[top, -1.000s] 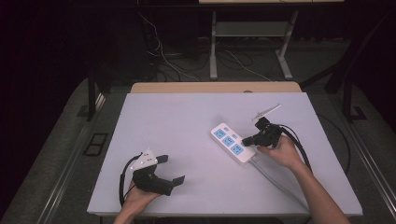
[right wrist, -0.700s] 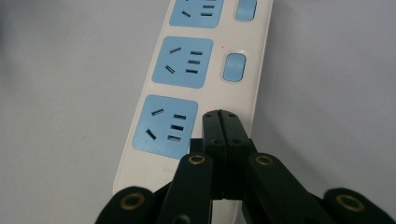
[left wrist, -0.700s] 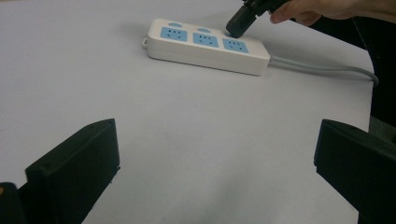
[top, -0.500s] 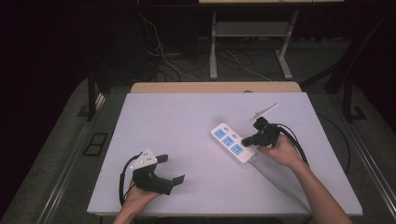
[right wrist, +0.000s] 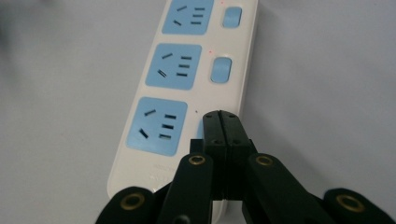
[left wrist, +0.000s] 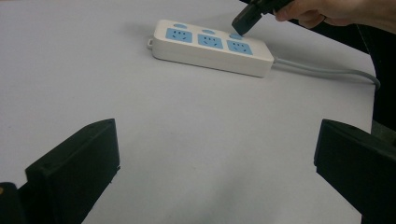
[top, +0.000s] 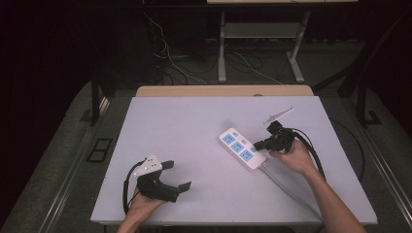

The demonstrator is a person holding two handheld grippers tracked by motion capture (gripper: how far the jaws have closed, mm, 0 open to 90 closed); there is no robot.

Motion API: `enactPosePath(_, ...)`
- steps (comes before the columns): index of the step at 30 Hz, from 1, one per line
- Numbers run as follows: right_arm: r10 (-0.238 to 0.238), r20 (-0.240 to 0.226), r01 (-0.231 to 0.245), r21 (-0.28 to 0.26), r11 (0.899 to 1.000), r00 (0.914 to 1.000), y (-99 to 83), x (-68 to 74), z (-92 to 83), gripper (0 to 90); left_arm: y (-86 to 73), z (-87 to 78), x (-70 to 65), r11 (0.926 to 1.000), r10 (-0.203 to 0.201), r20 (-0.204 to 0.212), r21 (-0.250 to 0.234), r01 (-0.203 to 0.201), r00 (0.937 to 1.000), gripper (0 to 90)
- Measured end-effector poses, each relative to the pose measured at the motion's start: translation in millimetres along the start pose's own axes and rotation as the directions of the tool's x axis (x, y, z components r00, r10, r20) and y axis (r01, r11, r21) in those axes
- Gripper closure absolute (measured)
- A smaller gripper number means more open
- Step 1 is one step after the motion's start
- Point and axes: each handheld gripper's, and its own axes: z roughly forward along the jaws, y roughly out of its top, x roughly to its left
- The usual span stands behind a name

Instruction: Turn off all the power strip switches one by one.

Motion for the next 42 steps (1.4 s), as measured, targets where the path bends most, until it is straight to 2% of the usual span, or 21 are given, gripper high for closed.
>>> enactPosePath(3, 0.006, -0.011, -0.006, -0.014, 1.000, 0.9999, -0.2, -1.3, -2.2, 90.0, -0.1, -0.1, 0.2, 1.0000, -0.002, 0.000, -0.001, 0.002, 1.0000, 0.0)
enactPosePath(5, 0.004, -0.020, -0.005, -0.043, 0.999, 0.9998, 2.0, -2.0, -6.7, 90.0, -0.2, 0.1, 0.5, 1.0000, -0.002, 0.000, -0.002, 0.002, 1.0000, 0.0)
enactPosePath(13, 0.002, -0.018, -0.003, -0.047, 0.999, 0.9998, 11.3, -3.0, -16.0, 90.0, -0.2, -0.2, 0.5, 1.0000, -0.002, 0.001, -0.002, 0.002, 1.0000, 0.0)
enactPosePath(21, -0.026, -0.004, 0.026, -0.032, 0.999, 0.9996, 30.2, -0.1, -21.0, 90.0, -0.2, -0.5, 0.8, 1.0000, -0.006, 0.000, -0.003, 0.006, 1.0000, 0.0)
enactPosePath(34, -0.052, 0.000, 0.052, -0.007, 0.999, 0.9987, 48.5, 3.2, -14.4, 90.0, -0.1, -1.4, 1.1, 1.0000, -0.009, -0.001, -0.004, 0.009, 1.0000, 0.0)
enactPosePath(42, -0.045, -0.004, 0.045, 0.010, 0.999, 0.9990, 54.7, 4.0, -6.0, 90.0, 0.0, -1.5, 0.9, 0.9999, -0.008, 0.000, -0.006, 0.008, 1.0000, 0.0)
